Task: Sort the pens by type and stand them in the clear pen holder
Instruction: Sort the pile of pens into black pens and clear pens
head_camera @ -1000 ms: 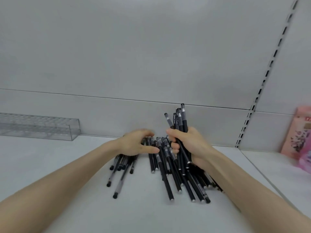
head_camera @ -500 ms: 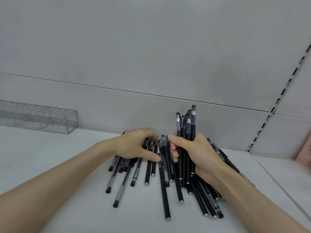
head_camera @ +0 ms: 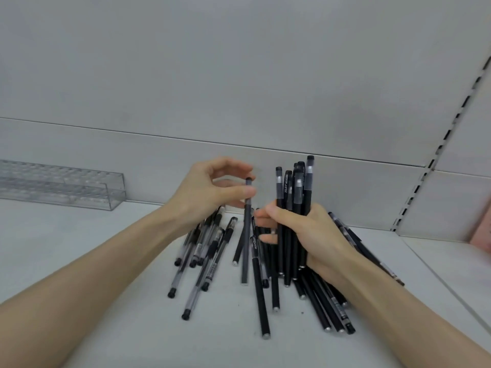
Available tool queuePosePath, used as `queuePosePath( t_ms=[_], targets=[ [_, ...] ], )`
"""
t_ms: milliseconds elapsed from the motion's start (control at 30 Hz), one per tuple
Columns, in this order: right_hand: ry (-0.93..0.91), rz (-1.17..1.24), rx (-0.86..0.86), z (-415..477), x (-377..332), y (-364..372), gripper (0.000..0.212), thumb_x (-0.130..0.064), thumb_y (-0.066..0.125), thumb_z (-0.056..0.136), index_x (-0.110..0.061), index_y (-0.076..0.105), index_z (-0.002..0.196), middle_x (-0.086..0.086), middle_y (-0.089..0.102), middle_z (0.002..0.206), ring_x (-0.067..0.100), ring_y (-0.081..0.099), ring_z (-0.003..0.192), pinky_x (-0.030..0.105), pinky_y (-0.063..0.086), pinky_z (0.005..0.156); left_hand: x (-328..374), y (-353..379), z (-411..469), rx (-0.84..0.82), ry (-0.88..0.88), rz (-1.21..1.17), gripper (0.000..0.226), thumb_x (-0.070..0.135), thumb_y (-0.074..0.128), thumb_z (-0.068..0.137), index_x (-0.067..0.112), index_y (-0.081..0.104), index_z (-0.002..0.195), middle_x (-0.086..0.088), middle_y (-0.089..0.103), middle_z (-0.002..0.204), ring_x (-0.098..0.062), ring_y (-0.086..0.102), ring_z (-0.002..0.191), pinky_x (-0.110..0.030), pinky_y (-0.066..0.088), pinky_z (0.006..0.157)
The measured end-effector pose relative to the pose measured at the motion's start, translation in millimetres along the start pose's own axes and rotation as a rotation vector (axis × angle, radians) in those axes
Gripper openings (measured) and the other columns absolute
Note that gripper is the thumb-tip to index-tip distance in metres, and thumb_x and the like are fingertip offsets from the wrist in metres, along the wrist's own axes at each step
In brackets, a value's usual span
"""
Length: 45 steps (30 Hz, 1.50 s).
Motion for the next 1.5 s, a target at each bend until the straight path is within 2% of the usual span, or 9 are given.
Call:
queuePosePath(
  t_ms=[100,267,500,600,700,900,1133,1233,1500],
  targets=[
    [0.011,0.096,-0.053,-1.4,-2.1,5.5,0.022,-0.014,0.059,0.092,0.002,0.063,0.107,0.017,0.072,0.100,0.028,0.072,0.090,0.039,0.059,0.077,12.8,9.3,-3.7,0.065,0.056,-0.097,0.028,-0.003,0.074,0.073,0.009,0.065,0.097,-0.010,0.069,0.101,-0.021,0.071,0.086,-0.026,0.056,0.063],
    [-0.018,0.084,-0.075,-6.9,-7.9,2.8,0.010,-0.014,0.057,0.092,-0.007,0.064,0.089,0.014,0.072,0.083,0.017,0.063,0.058,0.028,0.055,0.057,14.0,15.0,-7.7,0.039,0.082,-0.072,0.035,-0.004,0.070,0.077,0.007,0.061,0.109,-0.009,0.069,0.107,-0.021,0.071,0.092,-0.027,0.057,0.076],
    [-0.034,0.039,-0.102,-4.7,-4.4,-1.6,0.012,-0.014,0.058,0.092,-0.006,0.060,0.101,0.008,0.067,0.079,0.015,0.056,0.060,0.026,0.051,0.060,11.5,13.0,-7.9,0.048,0.068,-0.038,0.042,0.000,0.074,0.075,0.012,0.058,0.113,-0.007,0.069,0.106,-0.017,0.071,0.091,-0.024,0.055,0.080],
    [-0.028,-0.034,-0.078,-4.5,-3.2,-8.4,0.010,-0.015,0.058,0.092,-0.006,0.060,0.096,0.003,0.060,0.069,0.016,0.055,0.063,0.029,0.049,0.065,9.2,5.4,-5.1,0.005,0.008,0.280,0.030,0.021,0.076,0.077,0.020,0.062,0.103,0.003,0.068,0.101,-0.011,0.066,0.085,-0.016,0.052,0.073],
    [-0.029,-0.073,-0.035,-6.0,-0.9,-13.1,0.012,-0.016,0.059,0.092,-0.005,0.060,0.097,0.003,0.056,0.066,0.017,0.058,0.063,0.031,0.050,0.067,-4.8,4.6,-8.6,-0.236,-0.185,0.702,0.041,0.045,0.077,0.071,0.020,0.062,0.099,0.007,0.066,0.092,-0.007,0.060,0.080,-0.015,0.047,0.069],
    [-0.242,-0.112,0.100,-8.2,-16.6,-20.0,0.012,-0.015,0.064,0.088,-0.007,0.057,0.093,0.003,0.059,0.065,0.019,0.060,0.064,0.032,0.051,0.064,-25.0,27.5,-21.0,-0.478,-0.238,1.171,0.075,0.068,0.066,0.067,0.013,0.050,0.115,0.001,0.053,0.110,-0.018,0.045,0.104,-0.033,0.039,0.096],
    [-0.242,-0.161,0.067,-9.9,-6.9,-14.1,0.011,-0.015,0.064,0.088,-0.005,0.060,0.091,0.002,0.063,0.065,0.017,0.065,0.071,0.034,0.053,0.078,-29.8,19.8,-14.4,-0.347,-0.338,0.927,0.054,0.039,0.081,0.070,0.004,0.059,0.105,-0.009,0.068,0.095,-0.017,0.055,0.078,-0.030,0.046,0.074],
    [-0.232,-0.183,0.064,-7.9,-5.9,-13.8,0.005,-0.017,0.064,0.089,-0.013,0.061,0.088,0.000,0.061,0.062,0.017,0.064,0.070,0.041,0.053,0.085,-34.1,20.2,-11.2,-0.323,-0.356,0.967,0.040,0.036,0.081,0.068,0.007,0.062,0.088,-0.007,0.054,0.072,-0.019,0.046,0.066,-0.029,0.040,0.063],
    [-0.181,-0.101,0.043,-8.0,-5.7,-10.7,0.006,-0.011,0.063,0.090,-0.010,0.062,0.096,0.002,0.055,0.058,0.017,0.053,0.056,0.029,0.048,0.063,-30.2,13.4,-6.0,-0.213,-0.374,0.948,0.020,0.025,0.078,0.067,0.009,0.071,0.076,0.001,0.060,0.065,-0.013,0.053,0.060,-0.022,0.041,0.056]
  ],
)
Point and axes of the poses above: each hand's wrist, its own z-axis towards the middle knuckle, its own y-axis out of the palm, x = y × z, the point moved 5 cm from there along z, towards the middle knuckle
